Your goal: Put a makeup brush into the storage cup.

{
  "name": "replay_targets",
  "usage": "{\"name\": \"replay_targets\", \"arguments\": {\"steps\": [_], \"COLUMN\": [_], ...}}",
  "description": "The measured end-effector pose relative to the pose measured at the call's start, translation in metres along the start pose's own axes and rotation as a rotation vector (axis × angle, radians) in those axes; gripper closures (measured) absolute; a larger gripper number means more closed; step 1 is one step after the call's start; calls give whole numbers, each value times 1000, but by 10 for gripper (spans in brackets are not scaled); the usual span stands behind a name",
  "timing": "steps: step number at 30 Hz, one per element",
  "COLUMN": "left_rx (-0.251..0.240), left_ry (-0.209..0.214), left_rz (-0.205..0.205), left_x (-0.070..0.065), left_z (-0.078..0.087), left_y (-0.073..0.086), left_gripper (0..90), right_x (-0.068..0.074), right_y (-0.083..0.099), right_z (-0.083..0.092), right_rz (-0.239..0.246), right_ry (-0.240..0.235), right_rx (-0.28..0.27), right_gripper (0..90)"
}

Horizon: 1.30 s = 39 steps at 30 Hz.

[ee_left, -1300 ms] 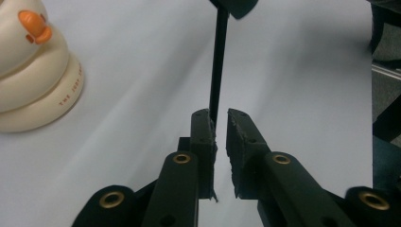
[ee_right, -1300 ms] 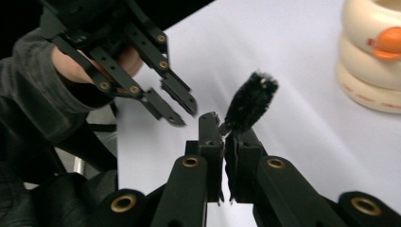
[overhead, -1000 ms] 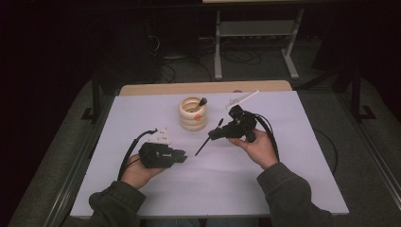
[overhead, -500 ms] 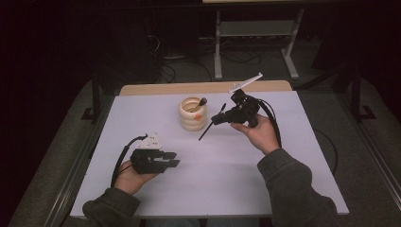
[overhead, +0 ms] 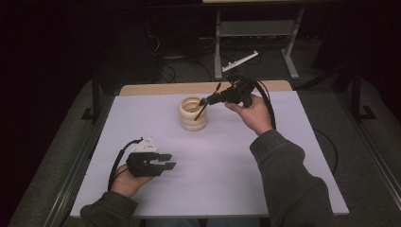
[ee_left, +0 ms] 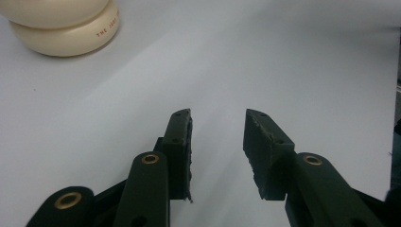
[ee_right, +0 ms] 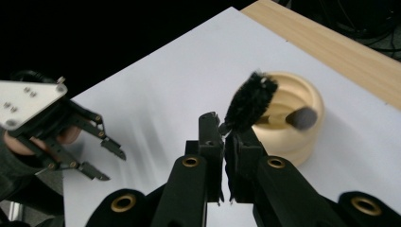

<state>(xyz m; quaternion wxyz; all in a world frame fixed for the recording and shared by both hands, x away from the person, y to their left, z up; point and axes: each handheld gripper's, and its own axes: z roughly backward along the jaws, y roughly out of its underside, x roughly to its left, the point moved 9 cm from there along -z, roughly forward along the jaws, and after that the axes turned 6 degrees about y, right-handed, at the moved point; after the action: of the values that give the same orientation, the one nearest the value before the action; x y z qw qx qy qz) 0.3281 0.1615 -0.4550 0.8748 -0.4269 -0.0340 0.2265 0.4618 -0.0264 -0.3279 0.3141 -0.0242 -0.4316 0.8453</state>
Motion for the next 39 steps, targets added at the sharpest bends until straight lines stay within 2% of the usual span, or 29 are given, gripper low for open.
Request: {"name": "replay_targets", "arguments": {"steps": [1, 3, 9, 13, 25, 36, 38, 39], "left_rx": [-4, -10, -19, -37, -51, -43, -45, -46], "left_ry": [1, -3, -9, -14, -23, -40, -40, -41], "left_rz": [13, 2, 4, 23, 29, 31, 27, 35], "left_x": [-1, 0, 2, 3, 4, 6, 6, 6], "left_z": [0, 1, 4, 5, 9, 12, 12, 12], "left_y": [0, 0, 0, -1, -2, -2, -2, -2], "left_gripper": [620, 618, 602, 583, 551, 526, 522, 520], "right_x": [-1, -2, -7, -10, -22, -35, -34, -36], "right_y": [-4, -7, -26, -35, -53, -52, -52, -51], "right_z": [-1, -2, -10, -13, -24, -48, -52, -54], "right_rz": [6, 3, 10, 11, -16, -36, -56, -47], "right_ry": [8, 10, 43, 52, 101, 152, 154, 163], "right_rx": [2, 4, 19, 20, 12, 42, 48, 47], "right_gripper": [846, 846, 846, 846, 846, 846, 846, 846]}}
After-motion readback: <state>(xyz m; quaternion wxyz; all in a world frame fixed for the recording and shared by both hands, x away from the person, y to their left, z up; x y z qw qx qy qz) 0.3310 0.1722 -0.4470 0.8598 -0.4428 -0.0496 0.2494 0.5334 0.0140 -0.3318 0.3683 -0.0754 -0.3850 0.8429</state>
